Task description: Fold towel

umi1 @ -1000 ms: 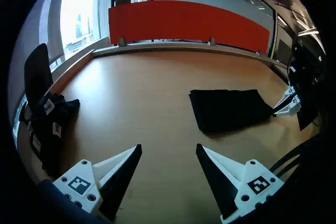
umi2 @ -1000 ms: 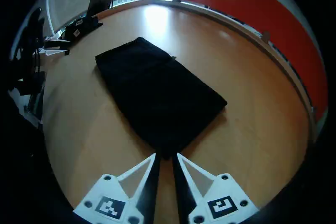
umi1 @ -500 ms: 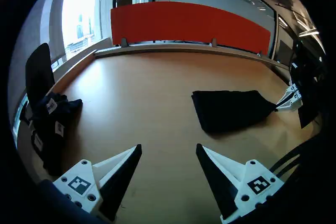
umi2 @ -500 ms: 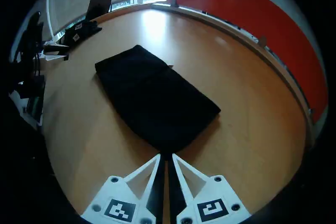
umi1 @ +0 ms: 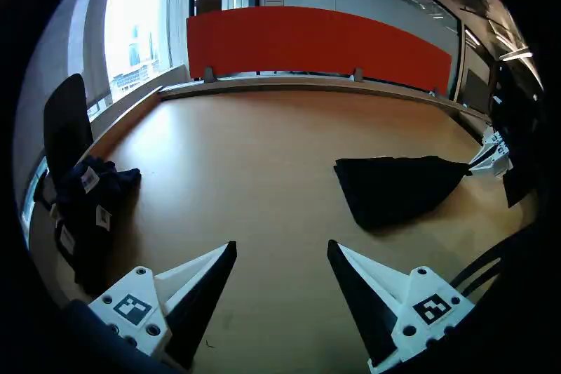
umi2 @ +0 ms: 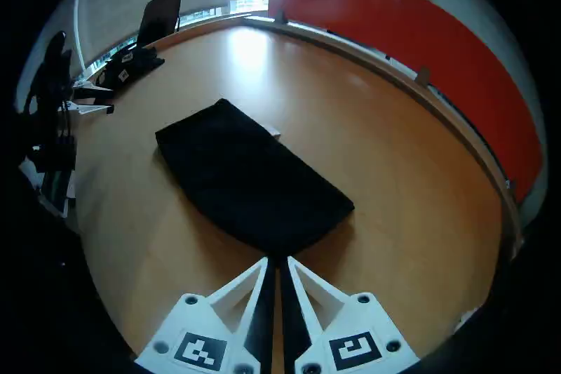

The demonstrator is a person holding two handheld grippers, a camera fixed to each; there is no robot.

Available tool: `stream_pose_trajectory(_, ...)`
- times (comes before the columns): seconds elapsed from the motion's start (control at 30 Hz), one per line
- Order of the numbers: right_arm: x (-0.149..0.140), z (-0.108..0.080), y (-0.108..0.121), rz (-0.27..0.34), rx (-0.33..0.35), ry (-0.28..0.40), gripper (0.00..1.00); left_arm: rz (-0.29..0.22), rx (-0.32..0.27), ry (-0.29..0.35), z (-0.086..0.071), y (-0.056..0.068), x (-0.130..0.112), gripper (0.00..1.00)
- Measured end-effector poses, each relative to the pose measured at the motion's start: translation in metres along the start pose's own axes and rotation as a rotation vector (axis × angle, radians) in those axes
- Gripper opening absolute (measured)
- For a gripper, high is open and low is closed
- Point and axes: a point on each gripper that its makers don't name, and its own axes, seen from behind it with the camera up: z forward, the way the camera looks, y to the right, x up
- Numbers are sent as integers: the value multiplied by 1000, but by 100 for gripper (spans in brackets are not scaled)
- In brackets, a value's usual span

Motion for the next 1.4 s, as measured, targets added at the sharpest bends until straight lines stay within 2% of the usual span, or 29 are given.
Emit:
stream_pose_trajectory(0.3,10,-7,3,-5,-6,16,4,2,-2,-1,-3,-1,0,96)
stream_pose_trajectory(0.5,32,-9,-2,-39,5,45,4,-2,-1,-2,-6,0,-1,96)
stream_pose_trajectory(0.7,67,-9,-10,-86,26,89,4,-12,-4,-6,-10,3,-3,96)
stream_pose_trajectory(1.03,121,-3,-37,-188,92,142,4,-36,2,2,-17,4,-5,96)
stream_pose_trajectory(1.4,151,21,-74,-305,198,133,4,-53,0,6,-23,8,-8,96)
